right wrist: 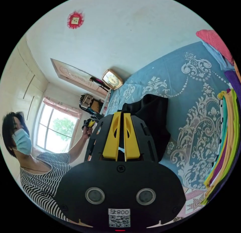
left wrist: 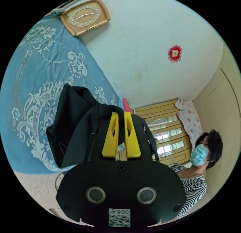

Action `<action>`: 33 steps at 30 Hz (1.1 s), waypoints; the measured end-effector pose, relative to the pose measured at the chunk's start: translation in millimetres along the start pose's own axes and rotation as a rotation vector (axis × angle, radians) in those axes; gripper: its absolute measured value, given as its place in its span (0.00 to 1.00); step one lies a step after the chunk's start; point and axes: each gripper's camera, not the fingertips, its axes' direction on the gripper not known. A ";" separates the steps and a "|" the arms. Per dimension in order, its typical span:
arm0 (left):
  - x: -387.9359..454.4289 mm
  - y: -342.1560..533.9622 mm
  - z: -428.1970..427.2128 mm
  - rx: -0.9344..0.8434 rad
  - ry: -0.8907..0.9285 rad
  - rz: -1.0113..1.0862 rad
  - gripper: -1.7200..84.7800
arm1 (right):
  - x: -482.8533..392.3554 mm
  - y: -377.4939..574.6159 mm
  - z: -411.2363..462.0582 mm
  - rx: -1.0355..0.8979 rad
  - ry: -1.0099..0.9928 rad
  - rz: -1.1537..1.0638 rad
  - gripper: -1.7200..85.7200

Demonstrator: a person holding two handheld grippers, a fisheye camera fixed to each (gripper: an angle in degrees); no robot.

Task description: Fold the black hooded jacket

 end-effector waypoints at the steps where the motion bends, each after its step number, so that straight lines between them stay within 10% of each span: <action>1: -4.2 -9.0 3.0 0.002 -0.004 -0.010 0.07 | 5.7 -9.7 5.7 -0.002 0.004 0.006 0.04; 18: -93.7 -169.2 83.5 0.001 -0.201 -0.198 0.09 | 136.8 -183.3 151.3 -0.137 0.062 0.248 0.04; 33: -54.7 -190.1 76.0 0.078 -0.110 -0.055 0.09 | 74.6 -206.3 132.8 -0.023 -0.071 0.279 0.10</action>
